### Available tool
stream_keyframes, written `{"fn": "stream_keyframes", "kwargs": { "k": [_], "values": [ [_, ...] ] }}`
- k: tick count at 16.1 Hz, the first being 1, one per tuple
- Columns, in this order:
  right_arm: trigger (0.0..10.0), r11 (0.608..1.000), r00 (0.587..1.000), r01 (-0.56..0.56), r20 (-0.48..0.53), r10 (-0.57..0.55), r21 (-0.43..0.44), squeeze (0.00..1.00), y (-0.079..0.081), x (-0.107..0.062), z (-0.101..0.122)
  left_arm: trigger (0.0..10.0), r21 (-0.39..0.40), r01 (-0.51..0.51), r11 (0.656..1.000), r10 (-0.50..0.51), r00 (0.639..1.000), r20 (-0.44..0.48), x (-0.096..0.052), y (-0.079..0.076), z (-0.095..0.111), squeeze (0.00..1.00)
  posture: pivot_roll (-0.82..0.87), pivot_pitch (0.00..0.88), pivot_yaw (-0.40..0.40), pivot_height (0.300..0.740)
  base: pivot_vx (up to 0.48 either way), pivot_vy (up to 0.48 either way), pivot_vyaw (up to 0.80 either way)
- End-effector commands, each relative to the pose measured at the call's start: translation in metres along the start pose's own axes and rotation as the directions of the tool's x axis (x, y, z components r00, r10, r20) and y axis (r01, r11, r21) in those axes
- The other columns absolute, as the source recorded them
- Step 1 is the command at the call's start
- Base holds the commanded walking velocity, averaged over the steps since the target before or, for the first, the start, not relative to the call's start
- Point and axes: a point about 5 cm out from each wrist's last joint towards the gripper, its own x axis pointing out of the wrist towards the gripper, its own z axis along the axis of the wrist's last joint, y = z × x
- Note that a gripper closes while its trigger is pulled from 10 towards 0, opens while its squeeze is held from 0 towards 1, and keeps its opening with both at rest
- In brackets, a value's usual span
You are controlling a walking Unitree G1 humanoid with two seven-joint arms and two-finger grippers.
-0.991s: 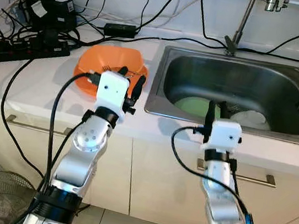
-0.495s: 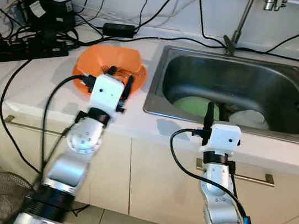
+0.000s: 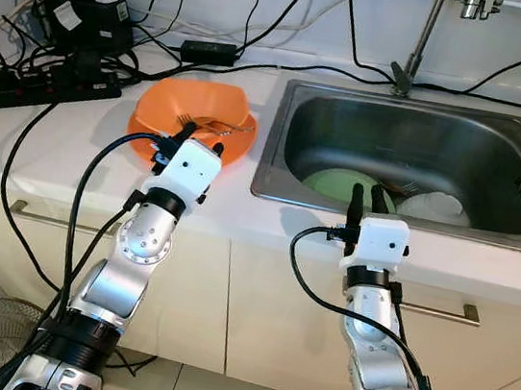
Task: Kitchen organization
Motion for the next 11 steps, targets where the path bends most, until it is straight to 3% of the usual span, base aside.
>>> {"fn": "stream_keyframes", "kwargs": {
  "k": [1, 4, 11],
  "values": [
    [10.0, 1.000, 1.000, -0.007, -0.003, 0.007, 0.012, 0.00, 0.003, 0.002, 0.000, 10.0, 0.032, 0.011, 0.999, -0.012, 1.000, 0.012, 0.004, -0.001, 0.002, 0.00, 0.06, 0.000, 0.078, 0.740, 0.000, 0.000, 0.00],
    [10.0, 1.000, 1.000, -0.006, 0.001, 0.006, 0.016, 0.00, 0.004, 0.003, 0.000, 10.0, 0.077, 0.041, 0.996, -0.043, 0.999, 0.017, 0.012, -0.007, 0.003, 0.00, 0.06, 0.000, 0.082, 0.740, 0.000, 0.000, 0.00],
    [10.0, 1.000, 1.000, 0.004, 0.008, -0.004, 0.014, 0.00, 0.002, 0.005, 0.002, 10.0, 0.269, 0.100, 0.958, -0.080, 0.993, -0.085, 0.034, -0.011, -0.006, 0.00, 0.05, 0.000, 0.081, 0.740, 0.000, 0.000, 0.00]
  ]
}}
